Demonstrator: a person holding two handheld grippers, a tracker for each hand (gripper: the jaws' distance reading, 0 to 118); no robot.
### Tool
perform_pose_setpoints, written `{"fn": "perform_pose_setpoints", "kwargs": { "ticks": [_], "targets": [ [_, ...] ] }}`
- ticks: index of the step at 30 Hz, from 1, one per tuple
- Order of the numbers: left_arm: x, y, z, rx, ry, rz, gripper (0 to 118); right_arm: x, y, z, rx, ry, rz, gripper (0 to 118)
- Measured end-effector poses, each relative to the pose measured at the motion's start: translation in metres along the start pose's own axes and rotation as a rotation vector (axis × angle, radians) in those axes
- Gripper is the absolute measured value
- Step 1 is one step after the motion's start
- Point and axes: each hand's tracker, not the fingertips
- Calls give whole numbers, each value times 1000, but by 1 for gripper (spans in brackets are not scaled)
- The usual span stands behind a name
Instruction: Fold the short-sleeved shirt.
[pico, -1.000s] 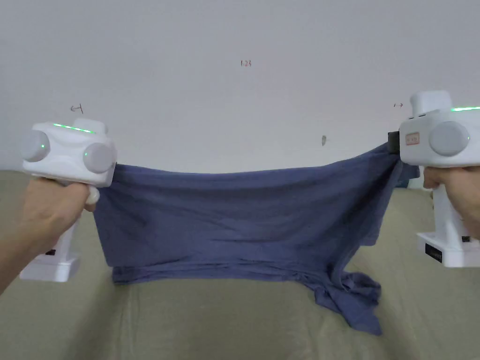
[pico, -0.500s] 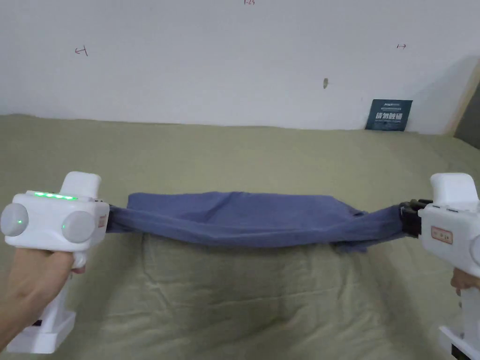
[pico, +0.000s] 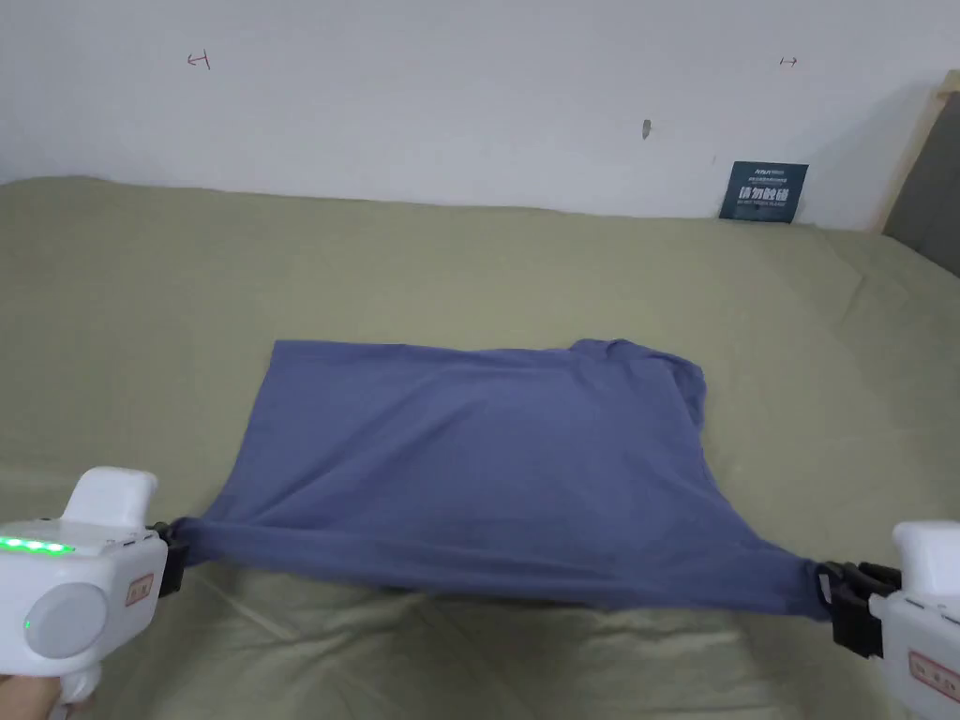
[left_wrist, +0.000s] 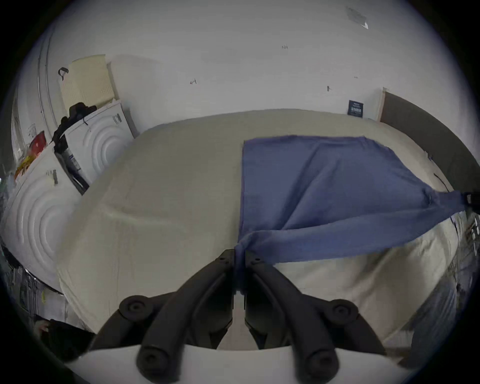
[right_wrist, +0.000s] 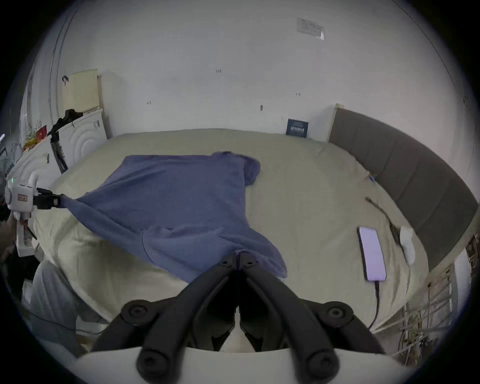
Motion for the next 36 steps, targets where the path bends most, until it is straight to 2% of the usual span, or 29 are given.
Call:
{"fn": "perform_pose_setpoints", "kwargs": {
  "ticks": [5,13,14,15,16,17,18,19,20,22,23,24,25,26,27,29,31,36],
  "targets": [
    [-11,-33,4,-52,-22,17,7,-2,-41,4,-66,9,-37,0],
    [-14,-43,-12,-111,-43,37,7,-4,-61,-21,-163,4,-55,1],
    [-15,-44,-12,-115,-45,42,10,-5,-62,-21,-172,0,-54,1],
    [-16,-45,-12,-112,-51,55,19,-5,-62,-21,-186,4,-56,4],
    [-18,-45,-12,-120,-60,74,55,-5,-62,-20,-190,5,-58,22],
    [-19,-46,-11,-134,-69,84,93,-4,-62,-19,-193,2,-63,58],
    [-21,-48,-10,-134,-82,99,118,-3,-60,-18,-199,1,-71,98],
    [-22,-49,-7,-122,-84,104,118,-3,-59,-17,-209,8,-77,116],
    [-22,-46,0,-67,-44,108,116,-3,-59,-8,-141,-7,-107,110],
    [-22,-42,7,-66,-61,107,115,-5,-48,-1,-151,-11,-90,106],
    [-23,-39,11,-51,-65,121,111,-6,-45,3,-132,-14,-91,105],
    [-23,-36,14,-53,-68,126,102,-7,-43,7,-96,-23,-95,99],
    [-22,-35,17,-43,-78,134,68,-8,-41,10,-82,-33,-93,71],
    [-21,-33,23,-14,-78,143,24,-6,-38,9,-50,-43,-97,34],
    [-21,-31,25,-11,-75,139,0,-6,-37,10,-28,-50,-108,0],
    [-23,-30,29,32,-78,174,0,-7,-36,11,0,-83,-108,0],
    [-30,-30,23,-13,-101,162,0,-7,-33,8,-39,-29,-123,0],
    [-36,-34,12,-65,-93,175,0,-14,-38,-1,-57,-29,-98,0]
  ]
}}
